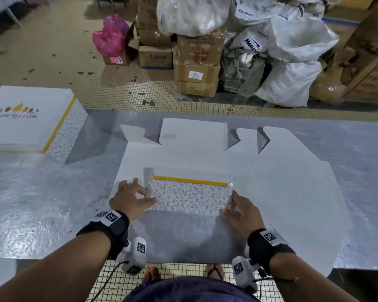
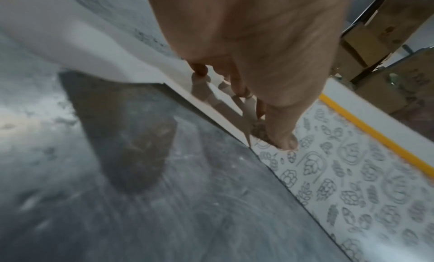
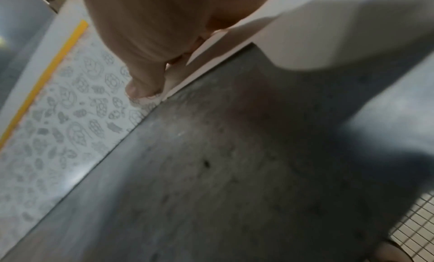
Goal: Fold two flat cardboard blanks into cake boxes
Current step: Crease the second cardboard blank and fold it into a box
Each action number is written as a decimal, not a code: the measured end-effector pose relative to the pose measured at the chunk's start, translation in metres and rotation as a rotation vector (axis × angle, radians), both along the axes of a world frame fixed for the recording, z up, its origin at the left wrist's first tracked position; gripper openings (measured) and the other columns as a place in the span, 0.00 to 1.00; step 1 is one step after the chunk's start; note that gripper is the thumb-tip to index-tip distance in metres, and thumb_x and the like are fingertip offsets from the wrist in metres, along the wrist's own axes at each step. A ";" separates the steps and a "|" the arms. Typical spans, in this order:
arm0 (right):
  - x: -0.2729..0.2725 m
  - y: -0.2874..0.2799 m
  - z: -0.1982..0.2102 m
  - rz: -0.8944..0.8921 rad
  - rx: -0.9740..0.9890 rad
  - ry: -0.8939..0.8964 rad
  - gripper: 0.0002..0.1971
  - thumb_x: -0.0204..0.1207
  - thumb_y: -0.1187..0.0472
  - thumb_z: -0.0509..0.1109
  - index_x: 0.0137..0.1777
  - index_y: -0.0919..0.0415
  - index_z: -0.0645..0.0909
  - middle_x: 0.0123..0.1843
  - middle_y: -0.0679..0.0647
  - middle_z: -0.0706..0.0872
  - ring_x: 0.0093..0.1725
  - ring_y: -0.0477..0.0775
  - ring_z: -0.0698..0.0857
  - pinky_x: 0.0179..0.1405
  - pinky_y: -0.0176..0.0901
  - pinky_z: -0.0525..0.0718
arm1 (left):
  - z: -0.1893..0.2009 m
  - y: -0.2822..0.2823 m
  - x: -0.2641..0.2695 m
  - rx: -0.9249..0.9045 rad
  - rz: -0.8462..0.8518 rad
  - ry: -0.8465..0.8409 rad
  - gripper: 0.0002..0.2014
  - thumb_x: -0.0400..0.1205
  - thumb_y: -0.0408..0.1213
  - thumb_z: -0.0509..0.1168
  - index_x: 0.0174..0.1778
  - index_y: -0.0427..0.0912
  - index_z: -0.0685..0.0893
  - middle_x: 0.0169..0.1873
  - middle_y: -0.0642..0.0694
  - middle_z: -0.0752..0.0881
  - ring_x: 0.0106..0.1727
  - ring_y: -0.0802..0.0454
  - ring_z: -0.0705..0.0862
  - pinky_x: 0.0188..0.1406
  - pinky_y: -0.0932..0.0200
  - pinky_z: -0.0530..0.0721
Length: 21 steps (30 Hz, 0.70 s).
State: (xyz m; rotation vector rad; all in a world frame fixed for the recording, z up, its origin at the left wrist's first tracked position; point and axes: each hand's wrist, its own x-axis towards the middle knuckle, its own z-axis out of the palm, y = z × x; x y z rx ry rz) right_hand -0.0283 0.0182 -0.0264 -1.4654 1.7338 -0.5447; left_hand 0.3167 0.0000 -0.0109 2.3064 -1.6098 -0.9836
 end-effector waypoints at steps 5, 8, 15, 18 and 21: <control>-0.003 -0.005 0.001 0.013 -0.007 0.013 0.46 0.72 0.58 0.81 0.86 0.44 0.59 0.66 0.43 0.79 0.65 0.41 0.77 0.56 0.13 0.66 | 0.000 -0.001 -0.003 0.001 0.028 -0.061 0.22 0.66 0.62 0.76 0.48 0.57 0.77 0.76 0.56 0.69 0.73 0.55 0.75 0.66 0.47 0.67; -0.001 -0.011 0.002 0.056 -0.016 0.025 0.38 0.71 0.64 0.81 0.80 0.47 0.72 0.82 0.42 0.62 0.77 0.42 0.67 0.66 0.17 0.61 | 0.007 -0.004 -0.010 -0.024 -0.030 -0.131 0.28 0.70 0.59 0.75 0.63 0.63 0.73 0.68 0.51 0.72 0.64 0.47 0.78 0.61 0.45 0.71; 0.002 -0.035 0.004 0.296 0.088 0.266 0.34 0.72 0.55 0.77 0.79 0.51 0.73 0.81 0.47 0.67 0.56 0.24 0.59 0.61 0.08 0.50 | 0.020 -0.016 -0.027 0.227 -0.331 -0.364 0.30 0.87 0.52 0.61 0.82 0.75 0.56 0.86 0.37 0.46 0.86 0.34 0.46 0.77 0.31 0.66; 0.005 -0.044 0.016 0.384 0.167 0.376 0.39 0.69 0.45 0.76 0.81 0.48 0.68 0.82 0.45 0.66 0.69 0.35 0.64 0.75 0.29 0.63 | 0.023 -0.018 -0.026 0.271 -0.381 -0.376 0.40 0.78 0.62 0.69 0.83 0.73 0.55 0.85 0.37 0.46 0.85 0.31 0.47 0.77 0.31 0.68; 0.015 -0.047 0.030 0.566 0.140 0.659 0.38 0.68 0.32 0.73 0.74 0.52 0.76 0.84 0.44 0.61 0.76 0.52 0.64 0.75 0.47 0.73 | 0.024 -0.020 -0.028 0.251 -0.459 -0.471 0.47 0.72 0.66 0.73 0.84 0.68 0.57 0.85 0.39 0.48 0.84 0.29 0.52 0.77 0.30 0.69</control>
